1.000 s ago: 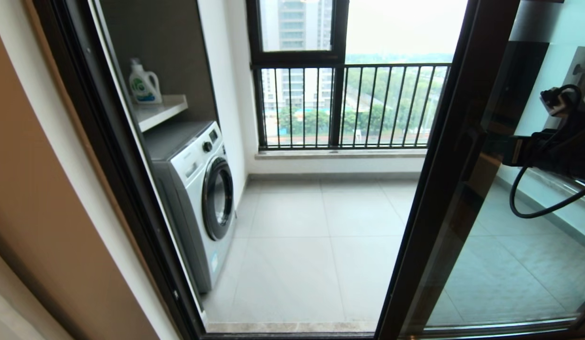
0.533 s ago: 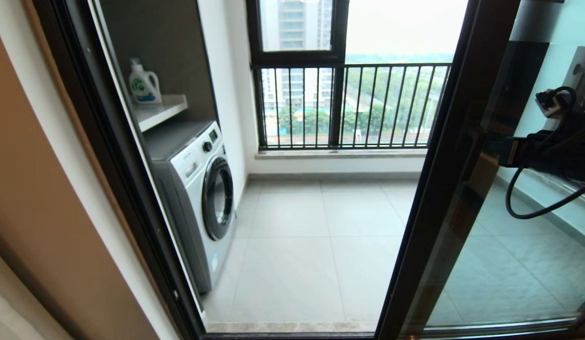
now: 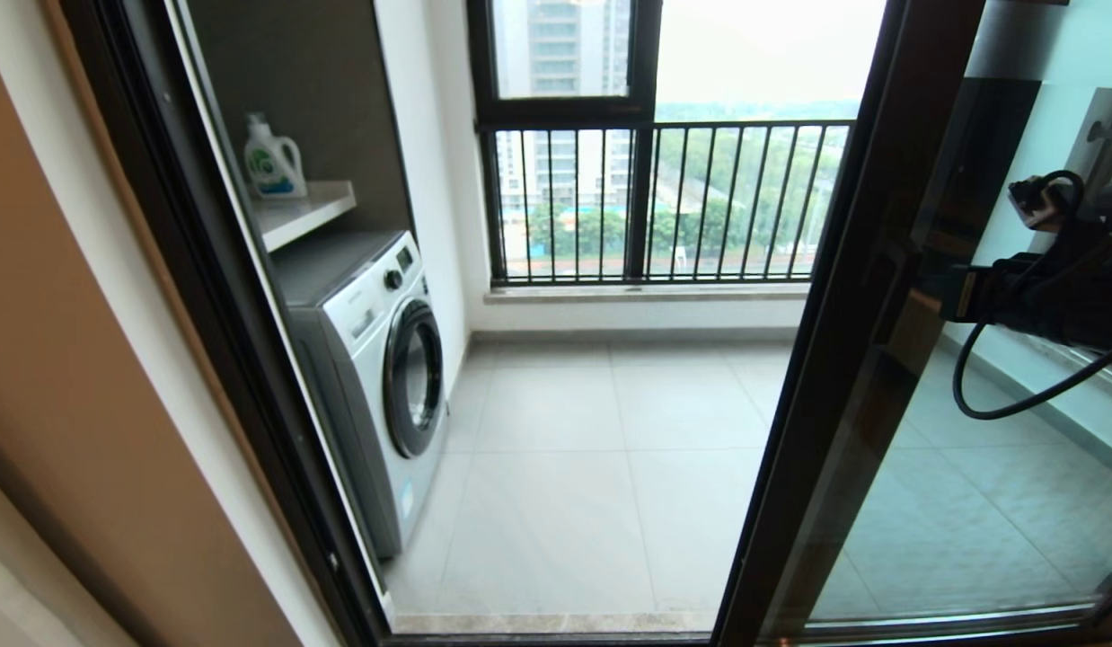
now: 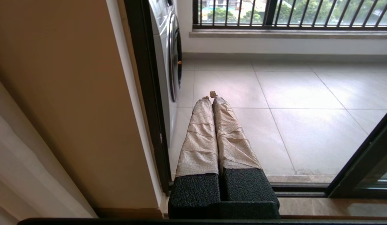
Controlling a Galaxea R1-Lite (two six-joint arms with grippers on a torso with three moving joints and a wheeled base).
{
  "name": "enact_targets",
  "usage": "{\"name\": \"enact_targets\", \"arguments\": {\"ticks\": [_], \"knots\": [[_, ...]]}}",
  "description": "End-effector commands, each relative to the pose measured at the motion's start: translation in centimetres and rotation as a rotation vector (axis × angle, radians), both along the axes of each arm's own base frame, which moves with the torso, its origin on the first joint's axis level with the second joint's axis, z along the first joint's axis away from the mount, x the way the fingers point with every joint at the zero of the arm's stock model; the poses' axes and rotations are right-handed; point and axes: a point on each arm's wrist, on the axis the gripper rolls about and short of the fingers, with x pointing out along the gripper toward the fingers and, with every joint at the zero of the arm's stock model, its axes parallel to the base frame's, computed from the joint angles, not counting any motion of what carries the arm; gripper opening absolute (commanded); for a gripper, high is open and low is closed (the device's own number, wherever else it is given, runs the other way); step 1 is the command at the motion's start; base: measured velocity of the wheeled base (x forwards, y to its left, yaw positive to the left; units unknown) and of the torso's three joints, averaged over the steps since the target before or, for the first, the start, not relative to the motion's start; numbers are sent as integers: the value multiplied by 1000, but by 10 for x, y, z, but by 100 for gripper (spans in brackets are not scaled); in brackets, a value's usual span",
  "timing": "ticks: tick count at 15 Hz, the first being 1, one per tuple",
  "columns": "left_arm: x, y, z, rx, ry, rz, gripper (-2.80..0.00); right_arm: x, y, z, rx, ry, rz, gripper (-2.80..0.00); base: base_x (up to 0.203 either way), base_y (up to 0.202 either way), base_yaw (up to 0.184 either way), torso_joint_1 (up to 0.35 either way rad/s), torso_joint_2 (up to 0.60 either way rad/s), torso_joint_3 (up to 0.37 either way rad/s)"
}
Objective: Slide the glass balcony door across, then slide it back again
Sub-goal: Close the slid door
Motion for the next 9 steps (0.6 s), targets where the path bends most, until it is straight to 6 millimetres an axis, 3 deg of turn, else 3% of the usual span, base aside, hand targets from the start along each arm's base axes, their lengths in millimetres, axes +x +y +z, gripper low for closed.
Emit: {"name": "enact_targets", "arguments": {"ticks": [1,6,9], "knots": [[0,0,0,0,2,0,-280,1,5,-1,1,0,21,-280,0,0,0,0,0,0],[0,0,0,0,2,0,-280,2,12,0,4,-1,40,-280,0,0,0,0,0,0],[0,0,0,0,2,0,-280,-9,13,6,-2,-24,40,-280,0,0,0,0,0,0]]}}
